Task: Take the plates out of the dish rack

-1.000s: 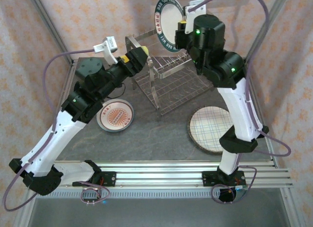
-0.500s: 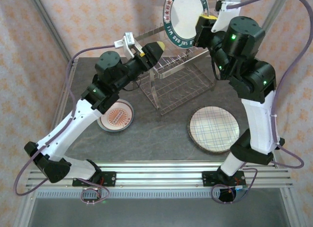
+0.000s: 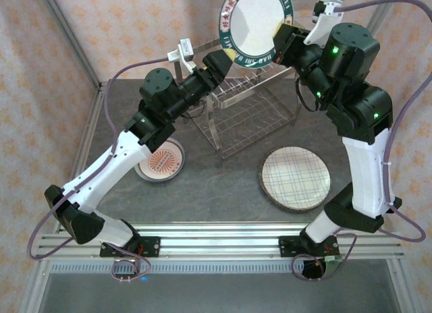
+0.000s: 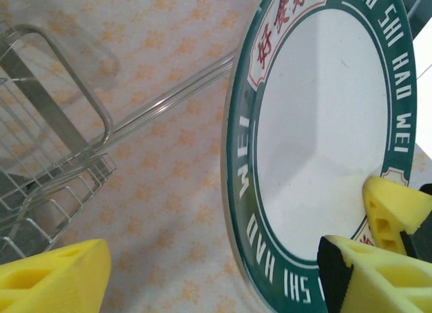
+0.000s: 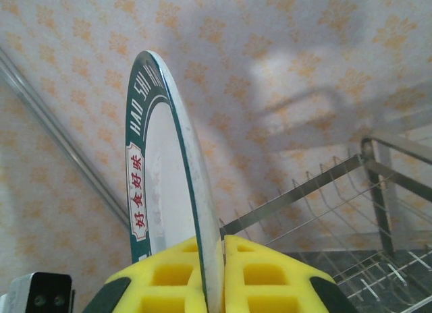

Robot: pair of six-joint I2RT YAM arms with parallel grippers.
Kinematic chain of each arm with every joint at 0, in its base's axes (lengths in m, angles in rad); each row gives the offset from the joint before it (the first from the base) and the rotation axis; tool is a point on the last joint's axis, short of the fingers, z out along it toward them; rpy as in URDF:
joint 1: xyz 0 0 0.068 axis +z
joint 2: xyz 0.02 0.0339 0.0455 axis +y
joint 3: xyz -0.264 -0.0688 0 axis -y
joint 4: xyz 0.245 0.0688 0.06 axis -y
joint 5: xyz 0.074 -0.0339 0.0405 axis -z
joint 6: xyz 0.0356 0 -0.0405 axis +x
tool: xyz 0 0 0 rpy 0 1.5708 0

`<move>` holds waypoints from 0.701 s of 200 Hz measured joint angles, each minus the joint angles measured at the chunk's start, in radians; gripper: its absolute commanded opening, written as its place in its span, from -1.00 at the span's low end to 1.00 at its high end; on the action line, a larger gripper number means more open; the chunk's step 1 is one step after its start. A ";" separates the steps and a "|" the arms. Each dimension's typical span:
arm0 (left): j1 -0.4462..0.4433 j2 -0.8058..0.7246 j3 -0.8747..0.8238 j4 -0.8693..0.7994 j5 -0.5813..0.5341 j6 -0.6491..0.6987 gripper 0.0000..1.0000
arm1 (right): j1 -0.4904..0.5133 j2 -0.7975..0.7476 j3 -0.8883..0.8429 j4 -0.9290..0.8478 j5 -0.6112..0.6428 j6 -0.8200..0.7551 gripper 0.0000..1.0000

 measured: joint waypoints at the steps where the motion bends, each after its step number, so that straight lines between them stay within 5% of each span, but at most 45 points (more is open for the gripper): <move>1: 0.000 0.000 0.000 0.002 0.000 -0.001 0.52 | -0.001 0.000 0.000 0.000 -0.003 0.003 -1.00; 96: -0.002 0.044 0.034 0.051 0.003 -0.052 -0.24 | -0.027 0.000 -0.063 0.002 -0.125 0.110 -1.00; 140: 0.000 0.042 0.033 0.079 0.000 -0.074 -0.85 | -0.045 -0.005 -0.095 0.021 -0.148 0.160 -1.00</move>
